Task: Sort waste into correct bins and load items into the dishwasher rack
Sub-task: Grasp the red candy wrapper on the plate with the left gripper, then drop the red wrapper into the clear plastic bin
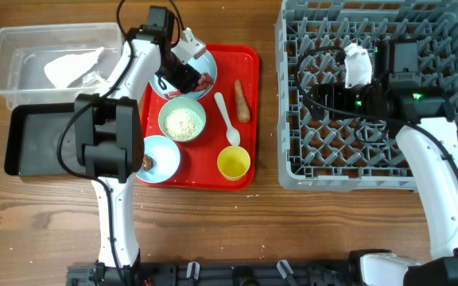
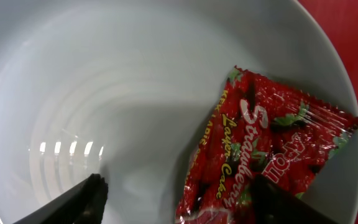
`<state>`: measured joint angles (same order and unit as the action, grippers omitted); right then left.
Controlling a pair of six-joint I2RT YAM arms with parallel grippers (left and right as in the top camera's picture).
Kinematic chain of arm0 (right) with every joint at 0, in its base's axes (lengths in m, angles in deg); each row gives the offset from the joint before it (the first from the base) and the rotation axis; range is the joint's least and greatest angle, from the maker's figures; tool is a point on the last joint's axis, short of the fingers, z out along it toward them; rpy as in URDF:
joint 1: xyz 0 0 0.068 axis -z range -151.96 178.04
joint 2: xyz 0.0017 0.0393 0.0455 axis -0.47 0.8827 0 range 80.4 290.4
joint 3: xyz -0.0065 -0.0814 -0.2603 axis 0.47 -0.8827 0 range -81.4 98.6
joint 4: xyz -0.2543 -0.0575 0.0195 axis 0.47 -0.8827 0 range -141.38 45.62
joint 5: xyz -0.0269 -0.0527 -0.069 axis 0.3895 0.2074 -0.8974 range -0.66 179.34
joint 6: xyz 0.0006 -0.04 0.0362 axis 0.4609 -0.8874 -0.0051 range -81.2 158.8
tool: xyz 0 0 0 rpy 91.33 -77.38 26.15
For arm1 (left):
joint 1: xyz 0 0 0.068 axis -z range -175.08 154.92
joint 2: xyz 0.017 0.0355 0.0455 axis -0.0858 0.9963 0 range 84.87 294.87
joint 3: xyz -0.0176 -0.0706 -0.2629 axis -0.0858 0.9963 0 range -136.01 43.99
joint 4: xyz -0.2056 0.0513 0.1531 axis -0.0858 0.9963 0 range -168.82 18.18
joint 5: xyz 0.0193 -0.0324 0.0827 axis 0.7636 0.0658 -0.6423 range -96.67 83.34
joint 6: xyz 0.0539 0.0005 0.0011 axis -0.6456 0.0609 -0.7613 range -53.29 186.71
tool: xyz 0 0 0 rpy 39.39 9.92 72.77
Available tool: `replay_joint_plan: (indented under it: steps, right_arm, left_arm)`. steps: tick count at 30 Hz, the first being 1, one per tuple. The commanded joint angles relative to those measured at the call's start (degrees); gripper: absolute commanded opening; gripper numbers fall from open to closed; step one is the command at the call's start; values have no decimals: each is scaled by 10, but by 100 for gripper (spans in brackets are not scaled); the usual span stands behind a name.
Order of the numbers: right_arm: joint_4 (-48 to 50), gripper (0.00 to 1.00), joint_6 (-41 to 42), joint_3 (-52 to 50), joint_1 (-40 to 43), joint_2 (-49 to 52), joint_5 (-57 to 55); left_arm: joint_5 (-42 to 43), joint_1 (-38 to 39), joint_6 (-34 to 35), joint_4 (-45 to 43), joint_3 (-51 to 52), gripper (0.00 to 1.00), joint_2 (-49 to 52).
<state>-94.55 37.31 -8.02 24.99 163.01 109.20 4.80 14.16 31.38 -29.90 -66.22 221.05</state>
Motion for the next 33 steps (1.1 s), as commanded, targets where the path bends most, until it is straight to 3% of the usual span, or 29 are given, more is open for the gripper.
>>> replay_joint_plan:
  steps: [1, 3, 6, 8, 15, 21, 27, 33]
  right_arm:
    - [0, 100, 4, 9, 1, -3, -7]
    - [0, 100, 4, 9, 1, -3, -7]
    - [0, 100, 4, 9, 1, -3, -7]
    - [0, 99, 4, 9, 1, -3, -7]
    - [5, 100, 4, 9, 1, -3, -7]
    - [21, 100, 5, 9, 1, -3, -7]
    - [21, 100, 5, 9, 1, -3, -7]
    - [21, 100, 7, 9, 1, -3, -7]
  left_arm:
    - [9, 0, -4, -4, 5, 54, 43]
    - [2, 0, -2, -16, 5, 38, 43]
    - [-36, 0, 3, -29, 5, 25, 43]
    - [-76, 0, 46, -47, 5, 5, 41]
    - [-147, -2, 195, -35, -52, 4, -27]
    - [-162, -39, 309, 2, -85, 4, -171]
    - [-160, -137, 361, 12, -72, 4, -169]
    - [-154, -201, 360, 13, -62, 5, -105]
